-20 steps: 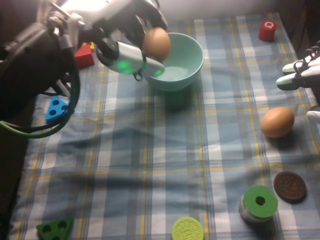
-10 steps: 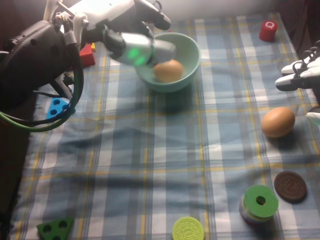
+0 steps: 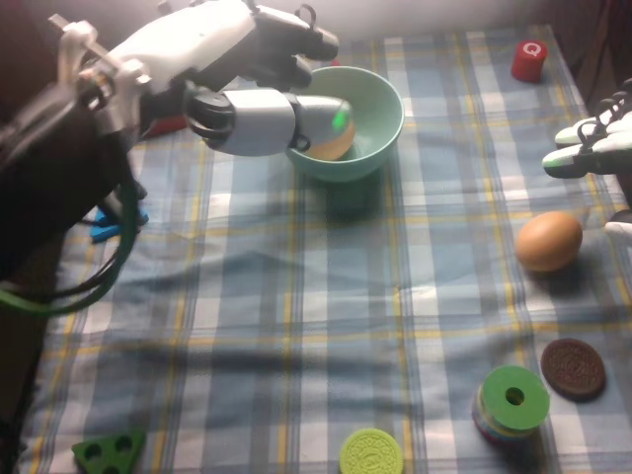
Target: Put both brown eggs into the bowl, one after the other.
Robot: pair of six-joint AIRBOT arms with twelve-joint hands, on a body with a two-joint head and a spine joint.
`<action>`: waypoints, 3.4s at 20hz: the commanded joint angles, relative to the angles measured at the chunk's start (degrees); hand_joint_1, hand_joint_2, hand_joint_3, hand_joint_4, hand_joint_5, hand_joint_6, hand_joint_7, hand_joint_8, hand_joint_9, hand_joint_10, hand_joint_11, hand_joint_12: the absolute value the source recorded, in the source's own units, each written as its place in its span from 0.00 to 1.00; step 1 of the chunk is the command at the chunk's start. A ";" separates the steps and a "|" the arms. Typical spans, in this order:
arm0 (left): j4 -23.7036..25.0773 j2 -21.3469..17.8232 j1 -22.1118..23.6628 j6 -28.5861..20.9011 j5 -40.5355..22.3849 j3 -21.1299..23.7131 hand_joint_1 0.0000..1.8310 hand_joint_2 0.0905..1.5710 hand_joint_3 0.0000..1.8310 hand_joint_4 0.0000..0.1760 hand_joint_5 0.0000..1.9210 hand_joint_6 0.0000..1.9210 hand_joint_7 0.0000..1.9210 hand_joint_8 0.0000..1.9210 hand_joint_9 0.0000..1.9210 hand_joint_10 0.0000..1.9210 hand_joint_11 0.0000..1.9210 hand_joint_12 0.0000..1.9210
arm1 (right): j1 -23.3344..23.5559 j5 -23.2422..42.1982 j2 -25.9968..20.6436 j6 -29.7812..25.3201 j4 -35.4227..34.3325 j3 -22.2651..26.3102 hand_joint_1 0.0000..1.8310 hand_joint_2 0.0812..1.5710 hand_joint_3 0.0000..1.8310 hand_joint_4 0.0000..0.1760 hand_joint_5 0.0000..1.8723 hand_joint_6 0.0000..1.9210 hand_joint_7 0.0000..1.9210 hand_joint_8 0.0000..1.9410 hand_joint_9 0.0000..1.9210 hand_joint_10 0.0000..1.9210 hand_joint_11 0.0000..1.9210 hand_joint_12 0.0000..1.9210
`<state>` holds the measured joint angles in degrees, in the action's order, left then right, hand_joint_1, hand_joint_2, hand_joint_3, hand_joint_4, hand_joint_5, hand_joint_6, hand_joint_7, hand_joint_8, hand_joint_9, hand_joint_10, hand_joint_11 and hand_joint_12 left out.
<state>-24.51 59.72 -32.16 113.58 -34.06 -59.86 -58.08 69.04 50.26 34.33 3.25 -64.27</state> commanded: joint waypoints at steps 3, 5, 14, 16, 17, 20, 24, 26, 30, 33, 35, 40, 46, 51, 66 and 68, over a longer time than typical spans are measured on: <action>5.28 -5.01 -2.85 -5.67 -16.21 4.57 0.23 0.59 0.00 0.94 0.13 0.00 0.18 0.00 0.21 0.00 0.00 0.31 | 1.29 5.08 0.42 -0.48 -0.97 -0.99 0.46 0.73 0.00 0.00 0.27 0.00 0.24 0.00 0.24 0.00 0.13 0.31; 6.45 -8.82 -6.44 -8.75 -21.27 8.19 0.35 0.51 0.00 0.96 0.11 0.00 0.15 0.00 0.16 0.00 0.00 0.25 | 2.35 2.96 0.95 -0.48 0.02 -1.61 0.48 0.69 0.00 0.00 0.28 0.00 0.25 0.00 0.25 0.00 0.16 0.28; 8.29 -15.93 -16.53 -20.95 -34.87 13.97 0.38 0.53 0.00 0.80 0.11 0.00 0.14 0.00 0.14 0.01 0.00 0.26 | 7.54 -9.39 3.89 -3.72 7.82 -5.31 0.56 0.65 0.00 0.07 0.27 0.00 0.27 0.00 0.26 0.00 0.06 0.48; 8.36 -15.89 -16.58 -20.95 -34.81 14.00 0.37 0.53 0.00 0.80 0.12 0.00 0.15 0.00 0.16 0.00 0.00 0.21 | 8.06 -10.60 4.34 -4.22 8.91 -5.70 0.55 0.65 0.00 0.12 0.28 0.00 0.27 0.00 0.29 0.00 0.12 0.42; 8.25 -15.91 -16.57 -20.95 -34.19 13.85 0.37 0.53 0.00 0.80 0.12 0.00 0.15 0.00 0.16 0.00 0.00 0.21 | 8.81 -11.64 4.77 -4.45 9.98 -5.97 0.55 0.65 0.00 0.12 0.28 0.00 0.27 0.00 0.29 0.00 0.12 0.42; 7.86 -16.06 -16.60 -20.96 -33.59 13.68 0.39 0.54 0.00 0.86 0.12 0.00 0.15 0.00 0.15 0.00 0.00 0.18 | 10.10 -13.46 5.97 -4.59 11.40 -6.81 0.56 0.65 0.00 0.38 0.27 0.00 0.27 0.00 0.31 0.01 0.17 0.42; 7.99 -16.01 -16.50 -20.96 -33.55 13.71 0.41 0.54 0.00 0.86 0.12 0.00 0.13 0.00 0.12 0.00 0.00 0.16 | 11.27 -16.49 7.40 -6.03 13.82 -8.17 0.63 0.63 0.00 0.21 0.32 0.00 0.36 0.00 0.38 0.01 0.22 0.41; 7.99 -16.03 -16.49 -20.96 -33.56 13.69 0.42 0.55 0.00 0.92 0.12 0.00 0.12 0.00 0.12 0.00 0.00 0.14 | 11.46 -16.91 7.50 -6.03 13.96 -8.39 0.62 0.65 0.00 0.25 0.35 0.00 0.40 0.00 0.42 0.01 0.25 0.44; 7.99 -15.98 -16.46 -20.96 -33.54 13.63 0.41 0.54 0.00 0.97 0.13 0.00 0.14 0.00 0.13 0.00 0.00 0.15 | 11.60 -17.38 7.56 -6.02 14.04 -8.62 0.64 0.65 0.00 0.00 0.39 0.00 0.45 0.01 0.51 0.02 0.30 0.57; 7.98 -15.94 -16.46 -20.96 -33.51 13.62 0.41 0.54 0.00 0.91 0.12 0.00 0.13 0.00 0.13 0.00 0.00 0.13 | 11.64 -17.53 7.85 -5.95 14.05 -8.79 0.70 0.70 0.00 0.00 0.46 0.00 0.48 0.46 0.49 0.45 0.41 0.78; 7.98 -15.92 -16.46 -20.96 -33.45 13.60 0.40 0.55 0.00 0.88 0.13 0.00 0.13 0.00 0.12 0.00 0.00 0.14 | 12.09 -17.73 8.04 -5.58 14.15 -8.90 0.66 0.74 0.00 0.00 0.50 0.42 0.38 0.80 0.41 0.90 0.44 0.98; 7.76 -15.73 -16.44 -20.96 -33.25 13.46 0.41 0.54 0.00 0.94 0.13 0.00 0.13 0.00 0.13 0.00 0.00 0.15 | 15.26 -17.92 8.59 -5.01 15.81 -9.25 0.67 0.72 0.00 0.00 0.54 0.44 0.43 0.68 0.45 0.48 0.38 0.61; 7.71 -15.49 -16.44 -20.96 -33.14 13.29 0.43 0.53 0.00 0.91 0.14 0.00 0.14 0.00 0.15 0.00 0.00 0.13 | 22.03 -17.90 10.23 -2.62 17.40 -10.31 0.68 0.72 0.00 0.00 0.54 0.42 0.45 0.68 0.47 0.52 0.43 0.66; 7.71 -15.06 -16.22 -20.96 -32.97 12.97 0.42 0.53 0.00 0.90 0.15 0.00 0.14 0.00 0.16 0.00 0.00 0.19 | 28.20 -17.91 12.49 -1.56 19.04 -11.88 0.68 0.72 0.00 0.00 0.50 0.43 0.47 0.72 0.45 0.70 0.39 0.84; 7.04 -15.15 -16.21 -20.97 -33.01 12.56 0.45 0.55 0.00 0.17 0.31 0.00 0.19 0.01 0.15 0.00 0.00 0.32 | 36.67 -20.55 22.47 -0.17 19.17 -17.88 0.69 0.70 0.00 0.00 0.58 0.37 0.47 0.63 0.36 0.60 0.18 0.79; 6.81 -15.22 -16.30 -21.04 -32.98 12.55 0.45 0.55 0.00 0.12 0.31 0.00 0.18 0.00 0.15 0.00 0.00 0.28 | 36.67 -21.15 22.59 -0.17 19.18 -18.17 0.68 0.70 0.00 0.00 0.58 0.32 0.45 0.69 0.33 0.58 0.15 0.77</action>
<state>-18.57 44.51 -48.97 93.03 -60.01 -47.13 -22.28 41.60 73.08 33.95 24.47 -82.30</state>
